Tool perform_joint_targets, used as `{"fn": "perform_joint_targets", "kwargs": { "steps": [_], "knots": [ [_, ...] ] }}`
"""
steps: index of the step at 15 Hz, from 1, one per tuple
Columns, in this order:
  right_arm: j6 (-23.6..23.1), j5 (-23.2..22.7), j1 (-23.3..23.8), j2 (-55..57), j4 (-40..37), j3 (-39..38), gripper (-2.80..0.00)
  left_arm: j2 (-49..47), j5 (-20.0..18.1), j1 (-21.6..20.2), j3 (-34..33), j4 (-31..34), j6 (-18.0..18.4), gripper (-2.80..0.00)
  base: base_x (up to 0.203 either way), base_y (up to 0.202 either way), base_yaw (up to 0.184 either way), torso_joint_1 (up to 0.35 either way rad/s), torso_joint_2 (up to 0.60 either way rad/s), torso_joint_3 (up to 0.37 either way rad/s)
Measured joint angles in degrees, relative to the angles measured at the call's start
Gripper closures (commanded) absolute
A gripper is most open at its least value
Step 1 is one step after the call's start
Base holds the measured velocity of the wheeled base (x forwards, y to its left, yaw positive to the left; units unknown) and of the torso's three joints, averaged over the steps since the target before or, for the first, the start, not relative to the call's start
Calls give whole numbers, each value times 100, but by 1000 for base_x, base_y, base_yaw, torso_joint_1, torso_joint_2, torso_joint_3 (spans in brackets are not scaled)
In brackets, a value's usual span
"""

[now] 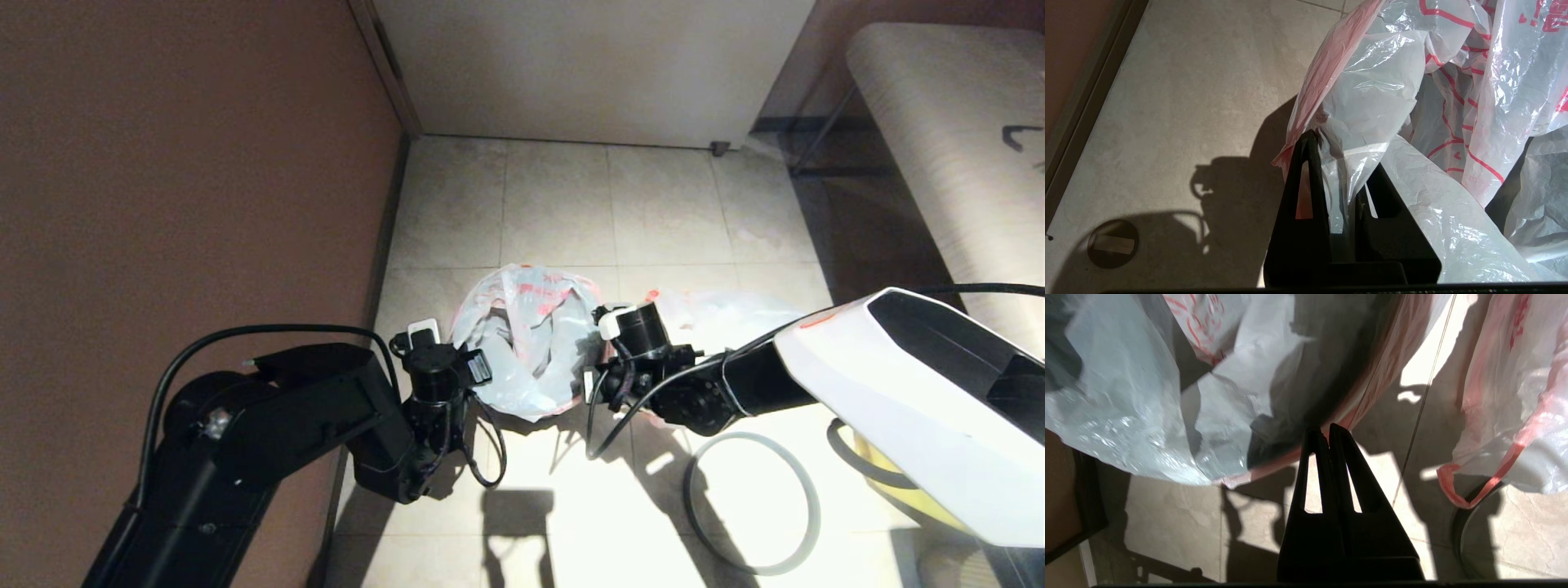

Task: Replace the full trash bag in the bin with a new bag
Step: Put the new garbage bag on the trash can

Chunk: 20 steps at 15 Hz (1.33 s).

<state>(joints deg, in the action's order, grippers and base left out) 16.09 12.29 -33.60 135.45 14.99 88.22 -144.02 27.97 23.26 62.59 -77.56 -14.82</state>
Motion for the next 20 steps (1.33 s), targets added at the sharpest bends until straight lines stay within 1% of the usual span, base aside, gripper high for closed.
{"fn": "perform_joint_targets", "kwargs": {
  "steps": [3, 7, 10, 13, 15, 17, 18, 20],
  "knots": [
    [2, -4, 4, 19, 338, -204, 0, -2, 0, 2, 4, 4, -2, 0, 0, 0, 0, 0, 0, 0],
    [-9, -11, 50, 154, 395, -230, 0, -6, 0, 2, 9, 5, 0, 0, 0, 0, 0, 0, 0, 0],
    [-17, -16, 130, 312, 410, -104, 0, -9, 0, 2, 9, 3, 0, 0, 0, 0, 0, 0, 0, 0],
    [-12, -8, 190, 531, 392, 200, 0, -11, -7, 3, 17, 2, 0, 0, 0, 0, 0, 0, 0, 0],
    [-13, 78, 205, 681, 355, 308, 0, 18, -33, 29, 0, 18, -8, 0, 0, 0, 0, 0, 0, 0],
    [-11, 236, 195, 698, 347, 159, 0, 79, -29, 105, -64, 79, 23, 0, 0, 0, 0, 0, 0, 0],
    [-11, 302, 183, 635, 347, -33, 0, 138, -40, 155, -105, 190, 30, 0, 0, 0, 0, 0, 0, 0],
    [-11, 355, 163, 321, 356, -563, 0, 280, 18, 213, -146, 603, 53, 0, 0, 0, 0, 0, 0, 0]
  ]
}}
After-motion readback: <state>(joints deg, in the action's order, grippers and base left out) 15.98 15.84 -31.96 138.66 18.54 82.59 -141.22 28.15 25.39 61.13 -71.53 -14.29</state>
